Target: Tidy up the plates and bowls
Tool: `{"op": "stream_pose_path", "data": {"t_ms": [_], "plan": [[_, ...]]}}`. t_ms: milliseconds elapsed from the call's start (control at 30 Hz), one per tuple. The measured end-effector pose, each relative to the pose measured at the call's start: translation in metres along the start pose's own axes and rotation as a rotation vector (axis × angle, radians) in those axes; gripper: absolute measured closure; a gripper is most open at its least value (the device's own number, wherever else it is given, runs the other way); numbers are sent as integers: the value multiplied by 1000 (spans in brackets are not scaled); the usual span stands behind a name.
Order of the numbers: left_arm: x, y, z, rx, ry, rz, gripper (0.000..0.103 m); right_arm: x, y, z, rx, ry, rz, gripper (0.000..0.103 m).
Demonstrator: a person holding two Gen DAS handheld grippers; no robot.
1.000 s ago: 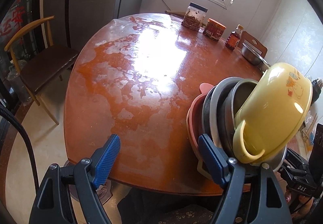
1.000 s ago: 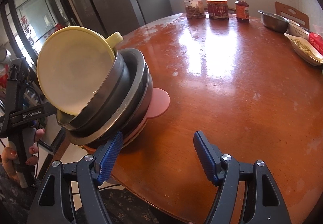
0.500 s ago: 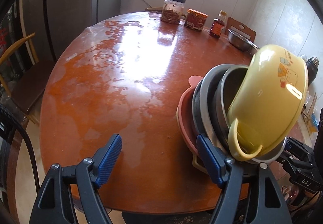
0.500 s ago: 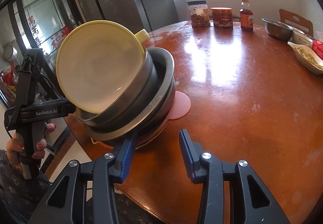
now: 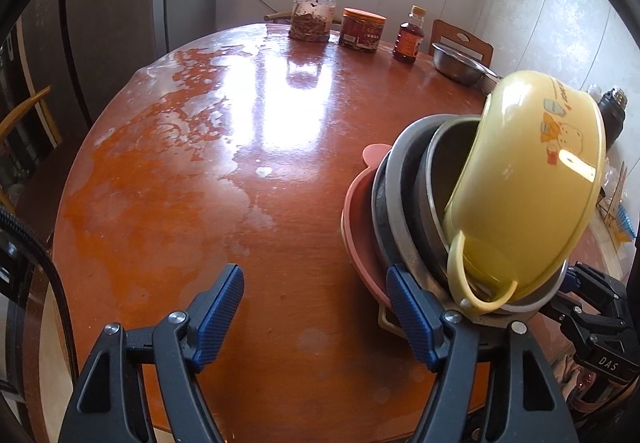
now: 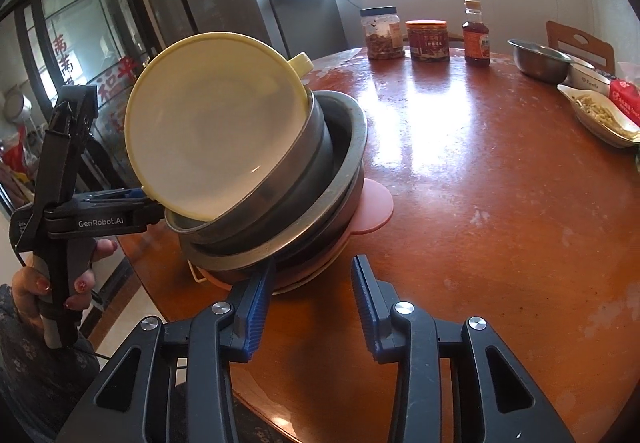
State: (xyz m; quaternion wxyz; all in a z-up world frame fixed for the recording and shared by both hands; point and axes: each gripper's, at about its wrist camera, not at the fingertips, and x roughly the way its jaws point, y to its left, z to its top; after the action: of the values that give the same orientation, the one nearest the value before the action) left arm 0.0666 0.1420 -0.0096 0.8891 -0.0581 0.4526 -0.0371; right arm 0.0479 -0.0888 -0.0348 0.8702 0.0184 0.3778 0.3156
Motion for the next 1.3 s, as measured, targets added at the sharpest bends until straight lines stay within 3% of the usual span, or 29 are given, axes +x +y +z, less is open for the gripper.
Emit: {"op": "stream_pose_path", "data": {"t_ms": [667,800,1300], "plan": [[27,-72,23,112,29,-11,32,-24,-49,-4,72,-39,-100,62],[34,-92,25,139,48,-55,32,-28,-60,-5,85,-40,-105,62],[54,-140,28,200,88,-99,31,-36,-87,-3,119,-53,-132,62]]}}
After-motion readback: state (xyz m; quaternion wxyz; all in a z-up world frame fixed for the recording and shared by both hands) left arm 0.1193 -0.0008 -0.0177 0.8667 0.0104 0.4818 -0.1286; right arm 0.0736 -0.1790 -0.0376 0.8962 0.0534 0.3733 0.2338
